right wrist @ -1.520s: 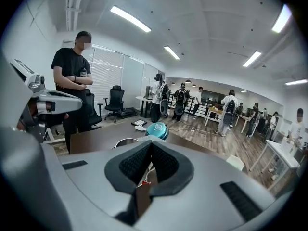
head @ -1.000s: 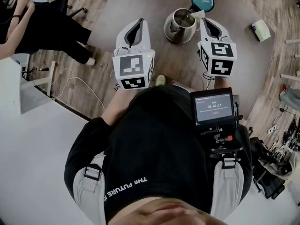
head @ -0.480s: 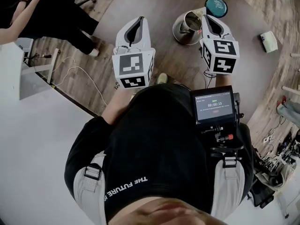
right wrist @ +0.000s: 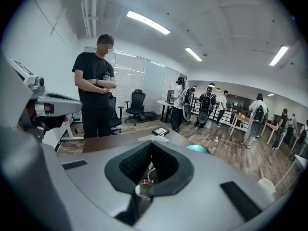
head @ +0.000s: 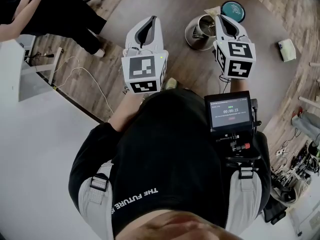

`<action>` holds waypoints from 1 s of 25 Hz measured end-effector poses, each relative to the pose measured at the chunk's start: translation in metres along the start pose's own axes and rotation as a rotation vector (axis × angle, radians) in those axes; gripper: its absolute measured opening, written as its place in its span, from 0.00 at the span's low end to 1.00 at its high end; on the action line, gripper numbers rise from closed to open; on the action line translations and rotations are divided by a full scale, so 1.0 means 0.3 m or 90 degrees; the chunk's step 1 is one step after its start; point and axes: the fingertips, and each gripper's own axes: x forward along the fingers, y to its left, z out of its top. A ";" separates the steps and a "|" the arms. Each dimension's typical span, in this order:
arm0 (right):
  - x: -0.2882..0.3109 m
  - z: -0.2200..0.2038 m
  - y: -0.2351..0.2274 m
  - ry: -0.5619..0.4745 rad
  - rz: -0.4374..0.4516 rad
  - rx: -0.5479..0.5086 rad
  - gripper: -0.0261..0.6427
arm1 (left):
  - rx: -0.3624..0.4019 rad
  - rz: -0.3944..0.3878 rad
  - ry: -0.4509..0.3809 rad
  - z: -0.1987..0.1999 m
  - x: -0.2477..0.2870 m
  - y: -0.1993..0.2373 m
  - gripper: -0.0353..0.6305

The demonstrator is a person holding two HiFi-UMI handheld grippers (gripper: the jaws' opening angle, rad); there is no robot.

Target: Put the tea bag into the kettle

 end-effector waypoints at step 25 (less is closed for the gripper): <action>0.052 -0.179 0.017 0.065 0.016 0.037 0.05 | 0.005 -0.006 0.018 -0.022 0.009 -0.021 0.06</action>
